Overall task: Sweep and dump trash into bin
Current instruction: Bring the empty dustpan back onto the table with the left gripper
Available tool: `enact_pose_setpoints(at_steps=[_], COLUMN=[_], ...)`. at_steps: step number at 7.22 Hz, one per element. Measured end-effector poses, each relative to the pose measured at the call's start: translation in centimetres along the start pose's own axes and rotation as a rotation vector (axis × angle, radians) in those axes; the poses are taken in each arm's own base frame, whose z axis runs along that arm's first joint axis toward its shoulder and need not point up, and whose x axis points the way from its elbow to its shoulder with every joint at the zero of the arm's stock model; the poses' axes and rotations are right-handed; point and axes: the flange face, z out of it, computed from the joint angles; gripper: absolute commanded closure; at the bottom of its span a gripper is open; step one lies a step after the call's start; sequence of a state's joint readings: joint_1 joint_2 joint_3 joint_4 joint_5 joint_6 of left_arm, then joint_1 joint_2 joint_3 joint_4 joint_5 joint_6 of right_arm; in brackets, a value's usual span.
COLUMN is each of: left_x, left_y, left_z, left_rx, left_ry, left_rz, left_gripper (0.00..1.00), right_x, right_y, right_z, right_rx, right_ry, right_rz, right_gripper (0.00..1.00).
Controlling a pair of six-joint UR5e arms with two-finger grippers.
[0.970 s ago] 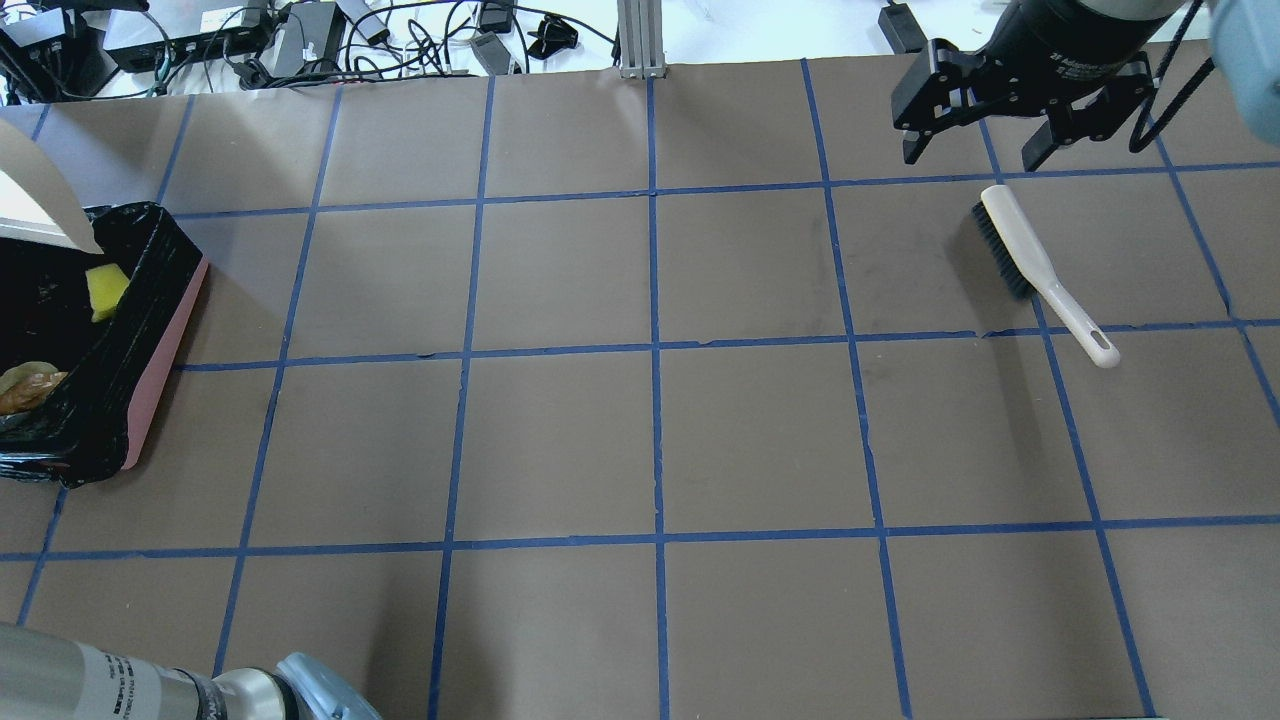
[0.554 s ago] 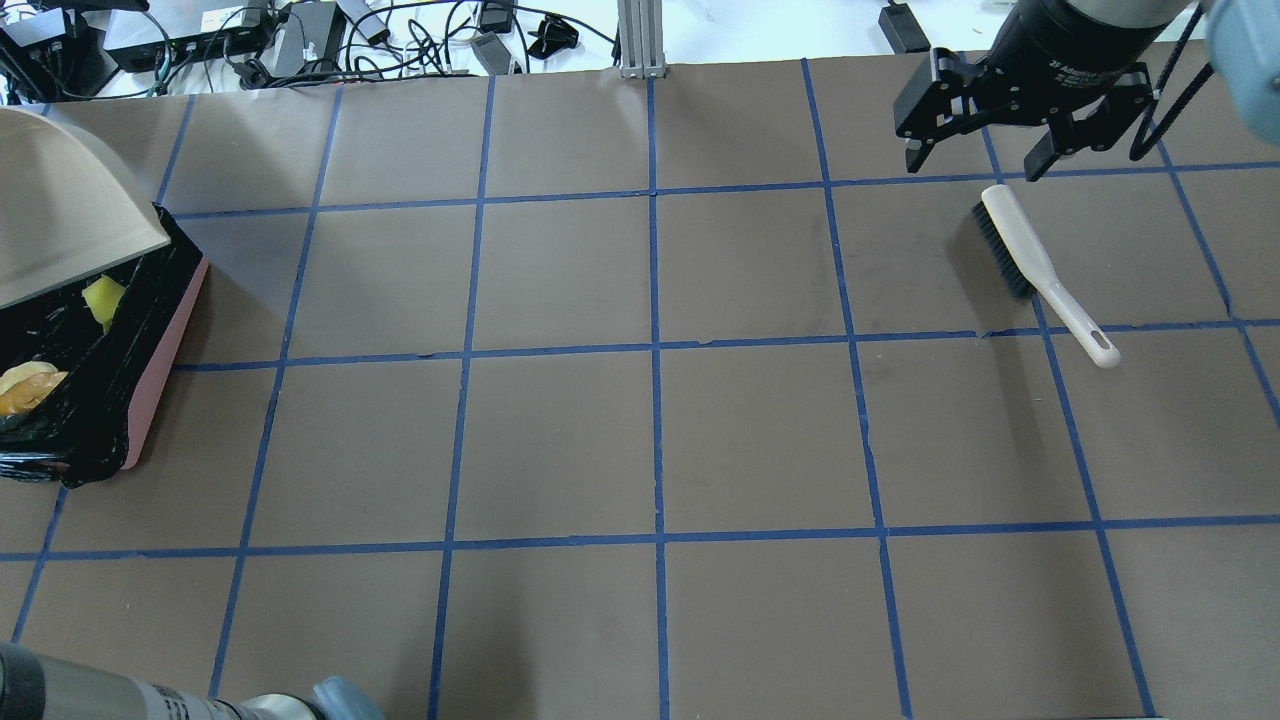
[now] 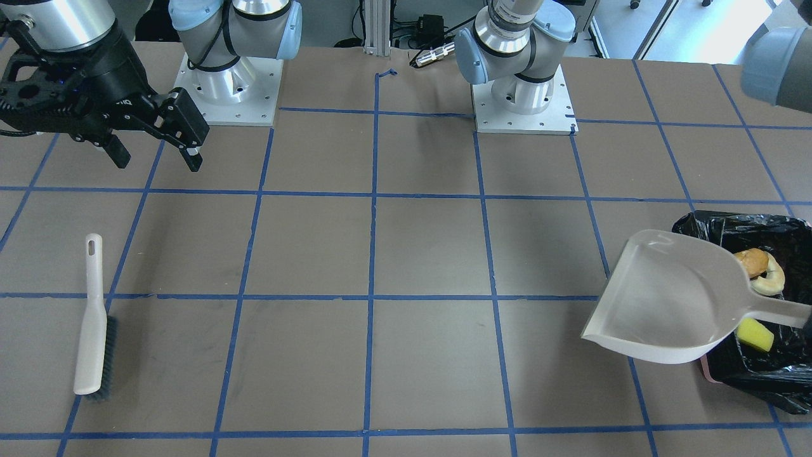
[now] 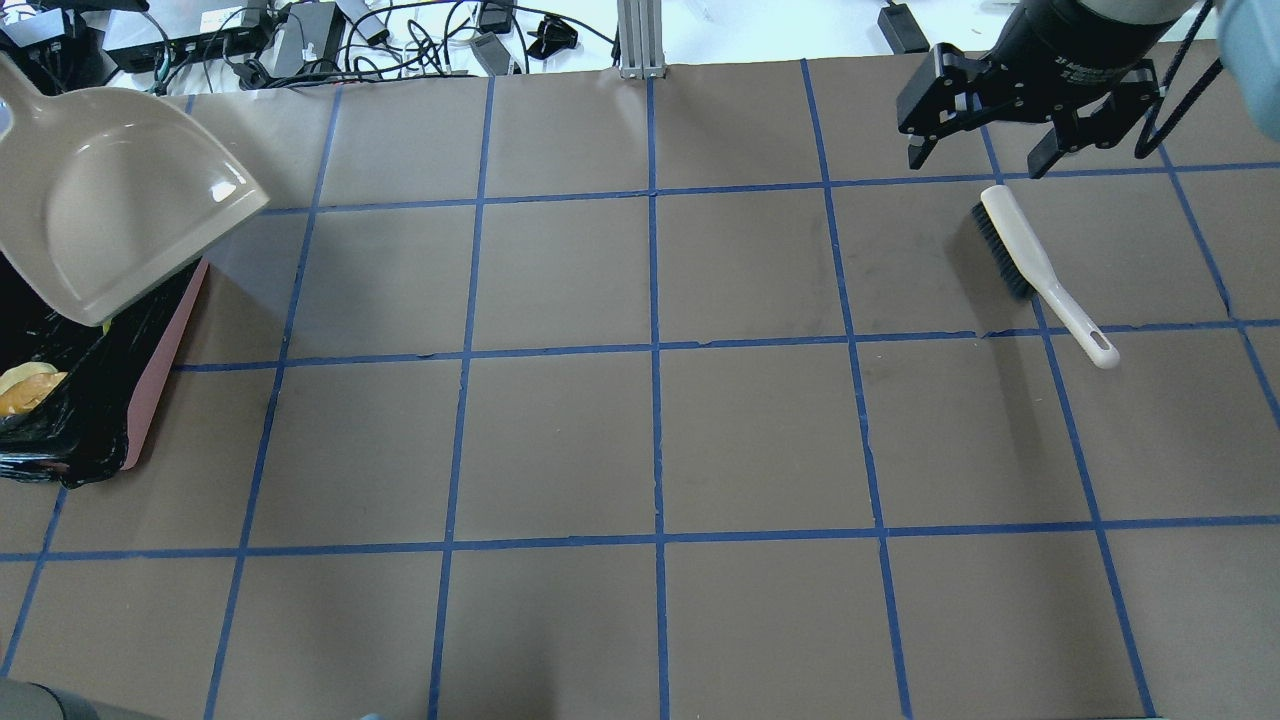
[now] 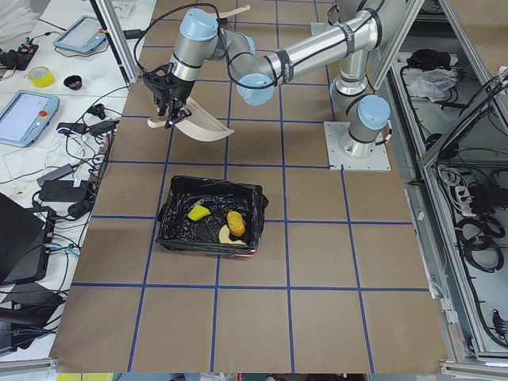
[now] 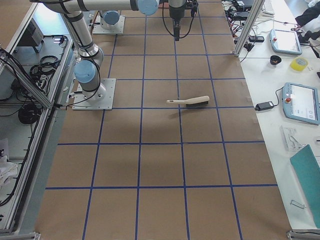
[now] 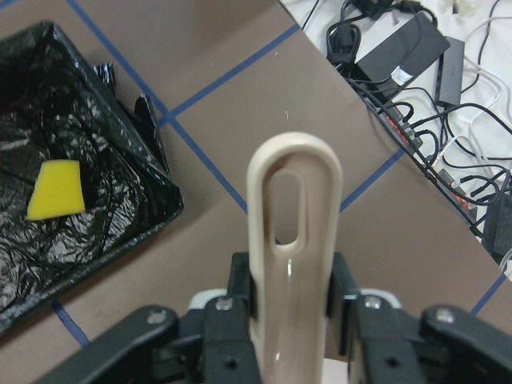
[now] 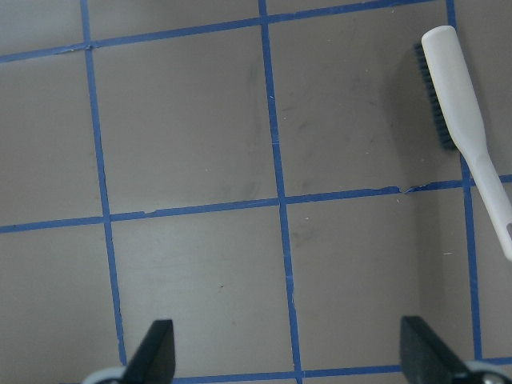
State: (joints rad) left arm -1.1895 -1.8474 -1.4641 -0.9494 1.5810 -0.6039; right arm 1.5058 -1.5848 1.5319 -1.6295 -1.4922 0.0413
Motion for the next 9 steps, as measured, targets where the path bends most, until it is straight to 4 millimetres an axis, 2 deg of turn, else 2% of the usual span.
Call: enact_pose_setpoints(at_steps=[3,4,5,7,9], left_x=[3.3,3.8,3.9,4.3,4.5], left_y=[7.8,10.0,11.1,11.4,12.0], left_z=[6.4,8.7,11.3,15.4,17.3], left_rx=[-0.115,-0.128,-0.130,-0.104,-0.104], left_ry=[-0.111,-0.160,-0.200,-0.208,-0.219], left_rz=[-0.270,-0.348,-0.385,-0.407,-0.455], left_gripper=[1.00,1.00,1.00,1.00,1.00], right_x=[0.3,0.6,0.7,0.9,0.9], right_y=[0.0,-0.1,-0.1,-0.2,-0.2], right_z=[0.1,0.2,0.1,-0.1,-0.2], right_rx=[-0.002,-0.006,-0.004,0.007,0.008], right_ry=[0.005,0.010,0.013,0.015,0.015], right_rz=[0.007,0.011,0.014,0.016,0.018], right_gripper=[0.00,0.00,0.00,0.00,0.00])
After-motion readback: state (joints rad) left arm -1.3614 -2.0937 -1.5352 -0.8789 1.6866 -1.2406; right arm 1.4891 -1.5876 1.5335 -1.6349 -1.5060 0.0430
